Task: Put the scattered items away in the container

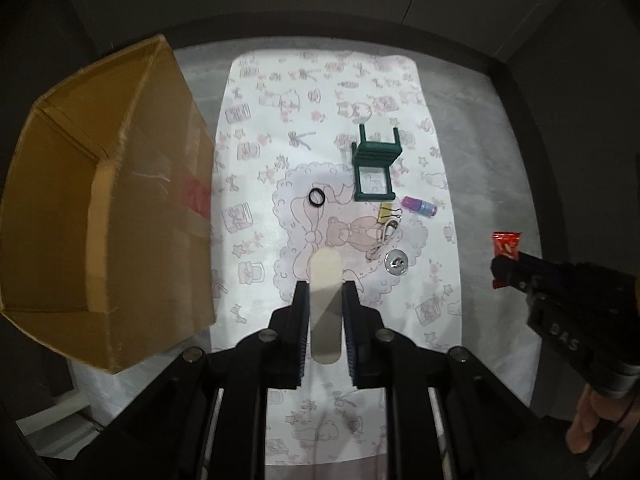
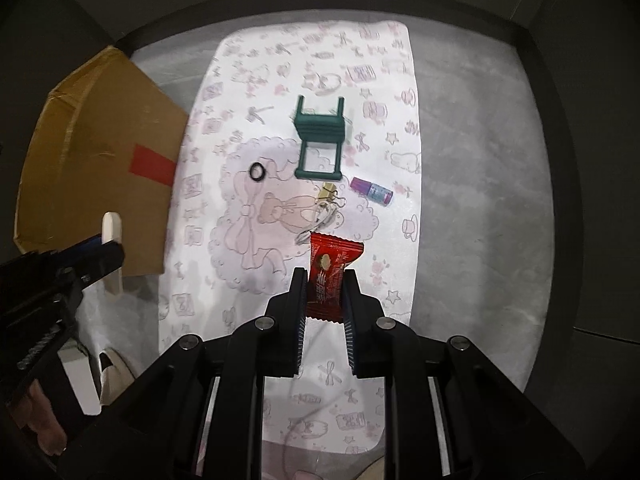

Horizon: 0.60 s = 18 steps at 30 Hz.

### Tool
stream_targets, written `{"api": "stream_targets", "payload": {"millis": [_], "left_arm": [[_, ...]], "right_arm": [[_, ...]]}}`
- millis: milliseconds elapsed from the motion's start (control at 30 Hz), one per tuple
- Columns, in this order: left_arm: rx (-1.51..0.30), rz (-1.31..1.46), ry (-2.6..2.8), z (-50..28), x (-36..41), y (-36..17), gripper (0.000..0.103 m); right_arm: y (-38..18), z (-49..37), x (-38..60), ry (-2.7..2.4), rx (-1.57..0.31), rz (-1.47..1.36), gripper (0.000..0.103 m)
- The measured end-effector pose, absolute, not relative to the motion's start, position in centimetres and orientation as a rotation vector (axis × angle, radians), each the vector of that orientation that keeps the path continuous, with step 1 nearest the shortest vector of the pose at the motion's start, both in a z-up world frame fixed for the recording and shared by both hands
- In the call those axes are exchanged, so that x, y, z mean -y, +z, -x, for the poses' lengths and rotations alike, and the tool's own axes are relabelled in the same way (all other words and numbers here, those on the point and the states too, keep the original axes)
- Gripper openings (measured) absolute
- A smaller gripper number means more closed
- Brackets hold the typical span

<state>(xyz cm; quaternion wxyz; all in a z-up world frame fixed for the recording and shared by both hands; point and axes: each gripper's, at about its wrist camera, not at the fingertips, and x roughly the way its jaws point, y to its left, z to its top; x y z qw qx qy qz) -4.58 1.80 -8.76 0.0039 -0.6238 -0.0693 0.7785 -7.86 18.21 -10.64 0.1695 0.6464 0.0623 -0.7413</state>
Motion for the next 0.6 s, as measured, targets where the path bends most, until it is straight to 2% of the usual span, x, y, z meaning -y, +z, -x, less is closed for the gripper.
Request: {"api": "stream_targets", "payload": {"millis": [333, 600], "left_arm": [[0.264, 1.992, 2.478, 3.5, -1.1, -11.4, 0.016], [0.24, 1.931, 2.548, 3.3, -0.1, -8.9, 0.016]], "right_arm": [[-10.1, 5.6, -16.4, -2.127, -0.16, -1.828, 0.017], [-8.3, 4.9, -15.4, -2.128, -0.145, -1.782, 0.017]]}}
